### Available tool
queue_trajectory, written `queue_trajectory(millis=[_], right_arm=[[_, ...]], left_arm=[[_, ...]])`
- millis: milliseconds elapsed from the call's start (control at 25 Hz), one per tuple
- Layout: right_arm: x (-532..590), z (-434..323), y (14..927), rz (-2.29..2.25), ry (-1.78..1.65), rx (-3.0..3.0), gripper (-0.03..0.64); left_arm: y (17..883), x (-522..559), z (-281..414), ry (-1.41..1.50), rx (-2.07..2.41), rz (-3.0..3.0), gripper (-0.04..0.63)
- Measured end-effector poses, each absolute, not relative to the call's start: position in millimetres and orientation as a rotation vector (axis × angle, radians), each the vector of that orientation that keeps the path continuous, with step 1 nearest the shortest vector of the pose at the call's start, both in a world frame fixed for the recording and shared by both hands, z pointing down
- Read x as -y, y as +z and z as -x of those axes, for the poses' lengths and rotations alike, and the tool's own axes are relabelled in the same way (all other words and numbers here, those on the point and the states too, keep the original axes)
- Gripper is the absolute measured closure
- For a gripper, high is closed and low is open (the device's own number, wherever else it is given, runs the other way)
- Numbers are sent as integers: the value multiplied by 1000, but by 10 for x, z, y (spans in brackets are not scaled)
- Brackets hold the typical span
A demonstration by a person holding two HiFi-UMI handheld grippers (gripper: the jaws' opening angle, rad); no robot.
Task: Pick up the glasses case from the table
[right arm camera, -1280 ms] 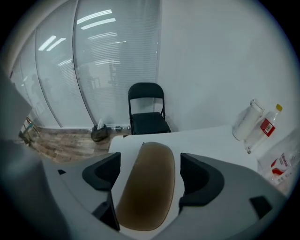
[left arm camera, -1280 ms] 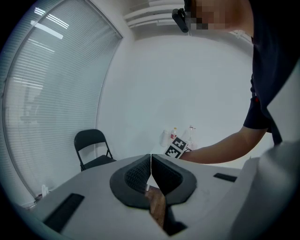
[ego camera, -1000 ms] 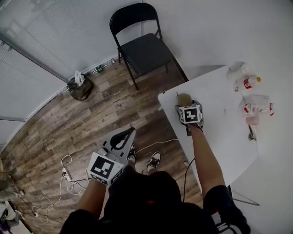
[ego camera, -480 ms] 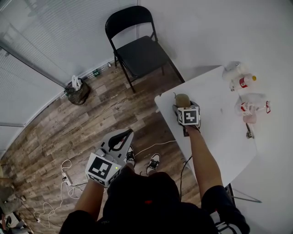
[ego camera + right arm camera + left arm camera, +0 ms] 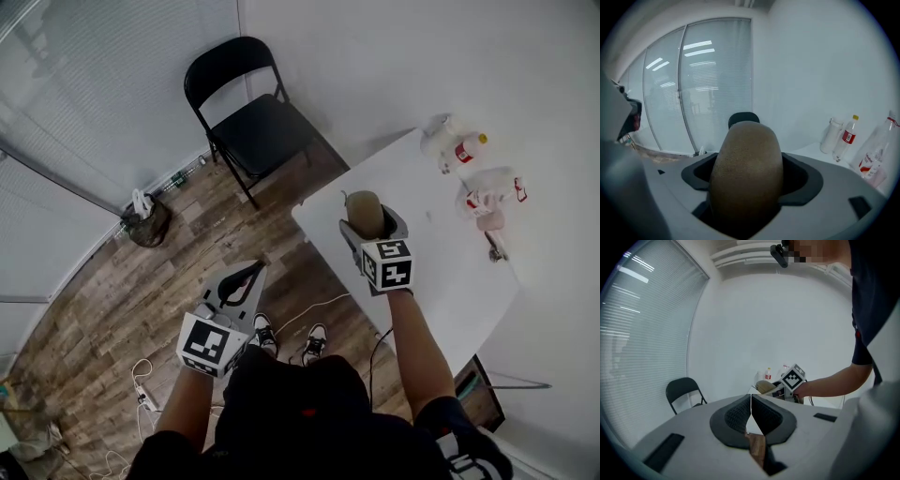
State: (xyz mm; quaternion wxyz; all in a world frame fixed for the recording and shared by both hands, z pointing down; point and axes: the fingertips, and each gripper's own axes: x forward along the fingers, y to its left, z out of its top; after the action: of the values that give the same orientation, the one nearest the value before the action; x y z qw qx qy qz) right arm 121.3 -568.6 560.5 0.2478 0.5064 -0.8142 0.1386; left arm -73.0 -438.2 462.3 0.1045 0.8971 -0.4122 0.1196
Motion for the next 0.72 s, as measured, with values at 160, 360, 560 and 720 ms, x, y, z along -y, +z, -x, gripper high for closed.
queue_trajectory(millis=[160, 360, 560, 720], right_arm=[[5404, -1371, 5006, -1475, 360, 2318, 215], [5001, -1540, 4237, -1572, 308, 2444, 215], [4600, -1690, 3551, -1673, 162, 2521, 215], [4317, -1749, 3216, -1707, 1, 2517, 215]], left_arm=[[4329, 4454, 565, 271, 1201, -2701, 572], [3904, 4401, 294, 200, 1168, -2783, 572], [3536, 4345, 57, 133, 1119, -2843, 572], [3338, 4309, -39, 95, 1095, -2878, 572]])
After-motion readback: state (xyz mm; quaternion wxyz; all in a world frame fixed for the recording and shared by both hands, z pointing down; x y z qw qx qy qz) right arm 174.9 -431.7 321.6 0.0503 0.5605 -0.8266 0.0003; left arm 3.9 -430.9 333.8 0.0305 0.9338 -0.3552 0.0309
